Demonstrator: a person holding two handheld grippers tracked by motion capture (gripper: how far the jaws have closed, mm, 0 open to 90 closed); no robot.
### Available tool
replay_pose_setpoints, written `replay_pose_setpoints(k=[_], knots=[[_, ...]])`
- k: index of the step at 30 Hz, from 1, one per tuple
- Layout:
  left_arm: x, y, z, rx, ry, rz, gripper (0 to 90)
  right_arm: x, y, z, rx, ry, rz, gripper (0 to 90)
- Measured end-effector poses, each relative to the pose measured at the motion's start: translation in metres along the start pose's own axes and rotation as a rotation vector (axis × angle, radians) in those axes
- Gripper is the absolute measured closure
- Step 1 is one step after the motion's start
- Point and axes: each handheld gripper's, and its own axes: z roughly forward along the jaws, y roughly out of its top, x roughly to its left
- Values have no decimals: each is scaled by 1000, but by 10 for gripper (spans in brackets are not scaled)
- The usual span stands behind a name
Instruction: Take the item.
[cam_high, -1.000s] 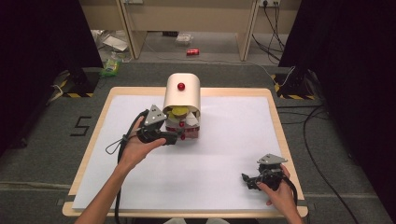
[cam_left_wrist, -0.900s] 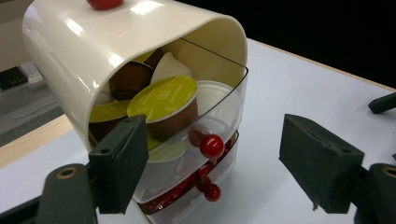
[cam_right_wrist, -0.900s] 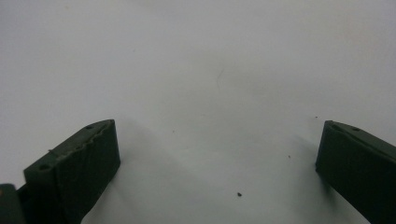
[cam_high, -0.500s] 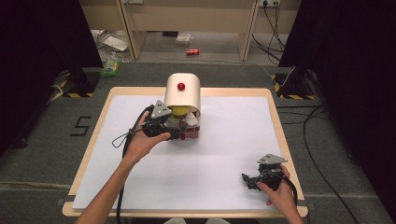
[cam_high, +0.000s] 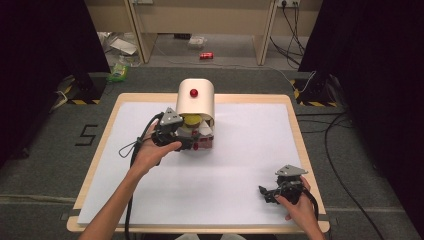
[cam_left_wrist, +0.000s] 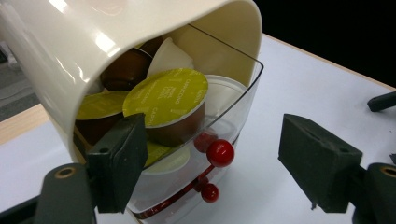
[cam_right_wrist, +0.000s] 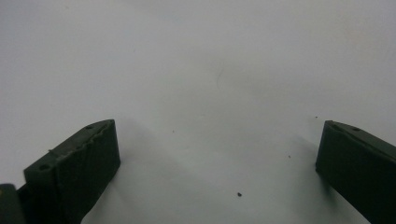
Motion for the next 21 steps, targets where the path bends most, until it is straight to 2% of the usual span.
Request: replay_pose_setpoints(k=[5, 21], knots=[[-5, -2, -5, 20, -13, 6, 230, 0, 0, 0, 1, 2, 6, 1], [-16, -13, -14, -1, -17, 14, 230, 0, 0, 0, 1, 1, 6, 1]])
